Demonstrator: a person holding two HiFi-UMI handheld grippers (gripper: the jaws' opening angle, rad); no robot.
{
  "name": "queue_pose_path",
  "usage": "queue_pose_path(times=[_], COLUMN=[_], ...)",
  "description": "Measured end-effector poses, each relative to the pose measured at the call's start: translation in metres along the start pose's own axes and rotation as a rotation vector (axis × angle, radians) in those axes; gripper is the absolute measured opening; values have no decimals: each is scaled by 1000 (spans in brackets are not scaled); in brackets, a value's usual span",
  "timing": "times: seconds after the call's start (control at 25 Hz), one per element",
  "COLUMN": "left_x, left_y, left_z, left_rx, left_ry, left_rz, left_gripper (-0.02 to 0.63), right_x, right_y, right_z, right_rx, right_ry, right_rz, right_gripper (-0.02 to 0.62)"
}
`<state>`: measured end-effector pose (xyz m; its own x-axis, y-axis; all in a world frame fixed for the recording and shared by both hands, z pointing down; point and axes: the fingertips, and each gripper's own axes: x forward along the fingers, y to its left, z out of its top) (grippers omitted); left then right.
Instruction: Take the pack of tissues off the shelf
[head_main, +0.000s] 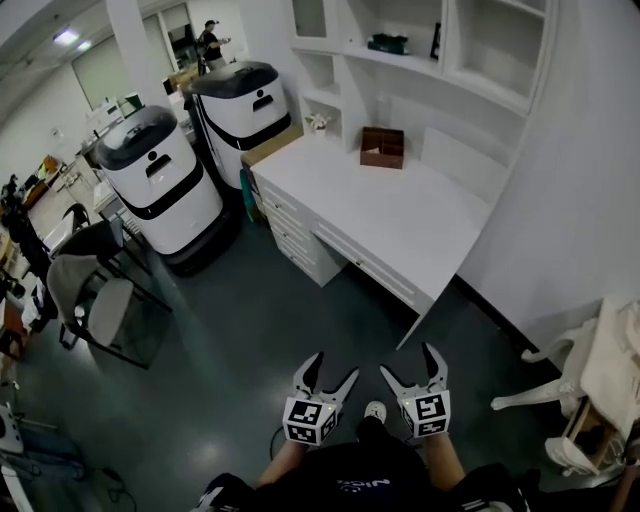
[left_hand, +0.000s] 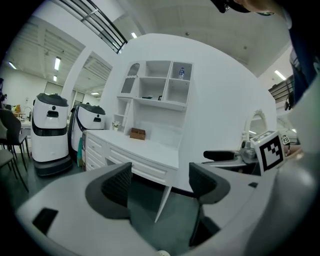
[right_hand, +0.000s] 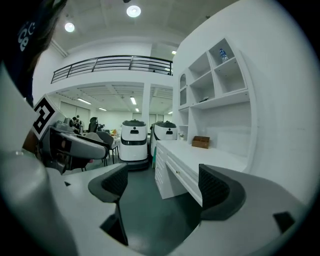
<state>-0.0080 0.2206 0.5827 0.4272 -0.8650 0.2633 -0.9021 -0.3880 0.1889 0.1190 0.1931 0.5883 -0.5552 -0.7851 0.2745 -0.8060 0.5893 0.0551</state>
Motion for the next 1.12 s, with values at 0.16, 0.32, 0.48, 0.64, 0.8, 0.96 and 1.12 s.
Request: queue_pose_path(times=[0.16, 0.32, 0.48, 0.64, 0.8, 0.96, 1.12], left_x=[42, 80, 105, 120, 137, 155, 179], left_y=[-1, -3, -5, -5, -10, -14, -4], left_z=[11, 23, 23, 17, 22, 27, 27], left_rx=[-10, -27, -41, -42, -45, -41, -39], left_ry=[-9, -34, -31, -6, -7, -5, 7], left_rz=[15, 42, 64, 73, 61, 27, 4], left_gripper=[342, 342, 342, 342, 342, 342, 342], right_x=[22, 40, 54, 61, 64, 69, 87], right_y=[-35, -75, -102, -113, -126, -142, -154], right_z=[3, 3, 2, -2, -3, 1, 7], right_rx=[-16, -28, -38, -24, -12, 32, 54], right_ry=[17, 35, 42, 41, 36, 17, 2], right_rz=[33, 50, 55, 54, 51, 18, -6], right_gripper=[431, 431, 431, 431, 420, 413, 411])
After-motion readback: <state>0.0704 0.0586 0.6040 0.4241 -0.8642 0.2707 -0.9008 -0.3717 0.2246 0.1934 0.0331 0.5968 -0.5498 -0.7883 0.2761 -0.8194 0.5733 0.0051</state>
